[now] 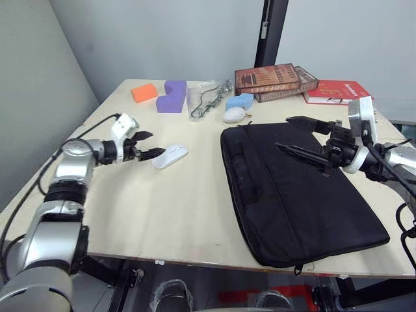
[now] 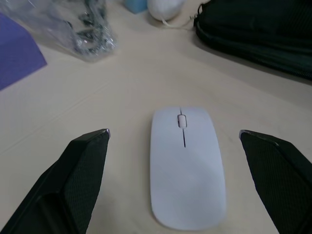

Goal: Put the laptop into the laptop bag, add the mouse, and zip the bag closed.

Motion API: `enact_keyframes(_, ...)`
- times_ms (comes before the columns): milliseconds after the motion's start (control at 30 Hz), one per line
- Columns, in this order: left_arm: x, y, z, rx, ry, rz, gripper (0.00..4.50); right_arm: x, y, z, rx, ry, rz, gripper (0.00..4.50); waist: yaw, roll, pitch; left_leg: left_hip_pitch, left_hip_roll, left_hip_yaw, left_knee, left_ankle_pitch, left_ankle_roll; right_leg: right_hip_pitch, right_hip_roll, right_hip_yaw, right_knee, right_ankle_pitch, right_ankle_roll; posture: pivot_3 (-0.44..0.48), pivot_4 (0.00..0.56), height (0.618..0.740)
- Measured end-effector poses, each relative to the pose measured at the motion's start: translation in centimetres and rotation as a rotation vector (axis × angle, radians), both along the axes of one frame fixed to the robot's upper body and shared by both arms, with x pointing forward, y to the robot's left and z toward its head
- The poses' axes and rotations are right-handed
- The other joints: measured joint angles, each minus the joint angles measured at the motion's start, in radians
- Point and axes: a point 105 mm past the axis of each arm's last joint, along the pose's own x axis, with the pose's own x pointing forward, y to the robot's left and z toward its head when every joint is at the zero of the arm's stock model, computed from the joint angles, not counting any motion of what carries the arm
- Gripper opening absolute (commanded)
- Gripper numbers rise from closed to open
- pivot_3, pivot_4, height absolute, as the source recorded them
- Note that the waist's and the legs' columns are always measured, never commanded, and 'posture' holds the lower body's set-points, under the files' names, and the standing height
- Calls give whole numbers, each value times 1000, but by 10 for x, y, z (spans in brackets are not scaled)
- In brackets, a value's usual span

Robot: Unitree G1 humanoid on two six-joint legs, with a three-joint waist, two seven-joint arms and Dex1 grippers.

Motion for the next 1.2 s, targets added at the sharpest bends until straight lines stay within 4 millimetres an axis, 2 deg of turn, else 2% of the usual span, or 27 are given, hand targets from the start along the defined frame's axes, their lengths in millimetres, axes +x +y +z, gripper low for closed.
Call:
enact_keyframes(233,14,-15,-11,24,-11,11,4500,-4,1,-6,0,23,-27,4474,3,0,0,0,0,0,-1,-1,-1,1,0,0,-1,0,0,0,150,734)
enact_keyframes(467,11,-26,-34,14,53,-10,4500,-9,4,-12,-3,32,-47,4474,4,0,0,0,0,0,-1,-1,-2,1,0,0,-1,0,0,0,150,734)
enact_keyframes(533,13,-25,-36,24,56,-2,4500,-12,5,-17,-8,48,-47,4474,6,0,0,0,0,0,-1,-1,-2,0,0,0,-2,0,1,0,150,734)
enact_keyframes(667,15,-25,-34,45,42,8,4500,-13,4,-15,5,45,-51,4474,5,-1,0,0,0,0,-1,-1,-2,1,0,0,-2,0,1,0,150,734)
enact_keyframes(933,15,-23,-43,58,65,23,4500,-13,4,-15,4,51,-53,4474,5,-1,0,0,0,0,-3,-1,-2,0,0,-1,-3,0,1,0,150,734)
enact_keyframes(1100,14,-23,-44,63,71,24,2952,-13,4,-15,3,52,-53,4500,5,-1,0,0,0,0,-3,-1,-2,1,0,-1,-3,0,1,0,150,734)
enact_keyframes(1200,14,-22,-44,64,72,21,2851,-12,4,-16,0,60,-54,4500,4,-1,0,0,0,0,-3,-1,-2,1,0,-1,-4,0,1,0,150,734)
